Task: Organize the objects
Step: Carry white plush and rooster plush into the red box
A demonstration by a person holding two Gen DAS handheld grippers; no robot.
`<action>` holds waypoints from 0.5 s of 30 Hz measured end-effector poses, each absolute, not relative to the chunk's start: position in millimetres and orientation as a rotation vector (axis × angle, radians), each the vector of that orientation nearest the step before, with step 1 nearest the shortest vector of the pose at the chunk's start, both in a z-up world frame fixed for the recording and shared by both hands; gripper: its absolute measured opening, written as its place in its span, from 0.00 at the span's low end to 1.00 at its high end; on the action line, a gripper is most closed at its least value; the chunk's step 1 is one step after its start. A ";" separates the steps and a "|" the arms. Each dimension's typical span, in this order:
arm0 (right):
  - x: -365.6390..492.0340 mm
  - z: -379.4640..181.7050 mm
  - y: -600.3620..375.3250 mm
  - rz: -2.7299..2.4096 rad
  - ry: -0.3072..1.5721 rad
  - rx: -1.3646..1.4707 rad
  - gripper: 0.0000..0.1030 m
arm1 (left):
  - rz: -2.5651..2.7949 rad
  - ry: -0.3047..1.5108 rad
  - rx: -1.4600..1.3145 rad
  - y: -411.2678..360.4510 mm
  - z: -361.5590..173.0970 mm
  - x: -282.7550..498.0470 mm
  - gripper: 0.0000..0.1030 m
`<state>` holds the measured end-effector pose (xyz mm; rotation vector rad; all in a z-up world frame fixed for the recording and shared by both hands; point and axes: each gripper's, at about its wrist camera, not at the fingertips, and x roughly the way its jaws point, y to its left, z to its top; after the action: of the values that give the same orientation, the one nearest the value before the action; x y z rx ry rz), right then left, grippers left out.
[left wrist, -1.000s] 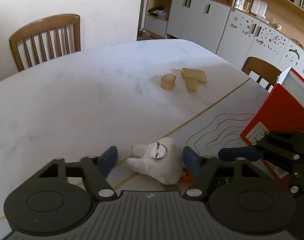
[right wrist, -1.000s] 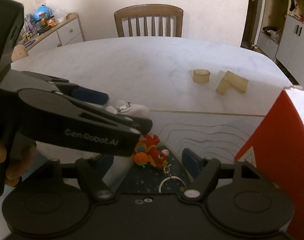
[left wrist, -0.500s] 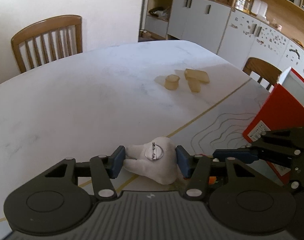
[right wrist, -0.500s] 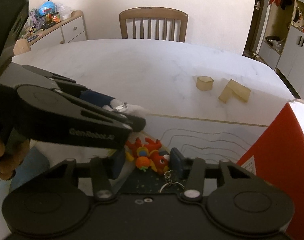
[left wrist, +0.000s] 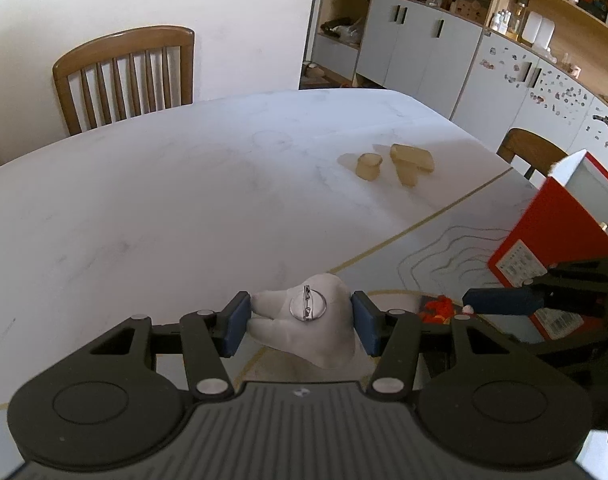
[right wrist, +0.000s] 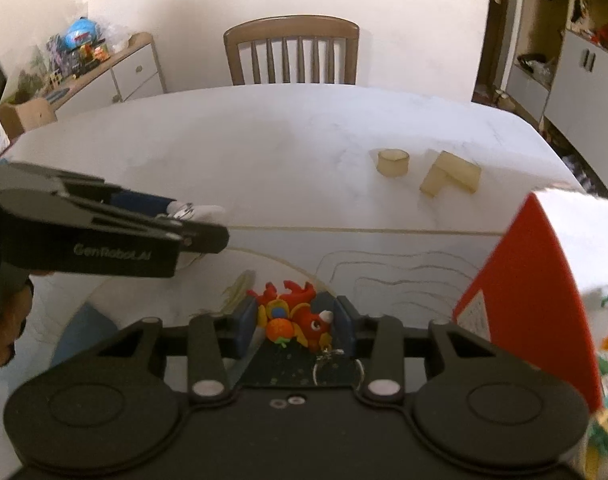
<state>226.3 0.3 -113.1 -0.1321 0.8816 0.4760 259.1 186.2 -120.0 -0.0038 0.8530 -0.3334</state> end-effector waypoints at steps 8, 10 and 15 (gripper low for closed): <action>205.0 -86.2 -17.6 0.467 0.885 -0.065 0.38 | -0.361 0.846 -0.018 178.7 -95.9 231.8 0.53; 200.3 -78.1 -22.0 0.461 0.887 -0.047 0.38 | -0.371 0.842 -0.023 175.1 -86.7 225.2 0.53; 187.7 -54.9 -33.7 0.464 0.870 -0.014 0.38 | -0.394 0.823 -0.016 164.8 -61.3 208.2 0.53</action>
<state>187.7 -33.7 -54.9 -0.0143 0.8705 0.4645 208.2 164.8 -61.3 -0.0158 0.8229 -0.3935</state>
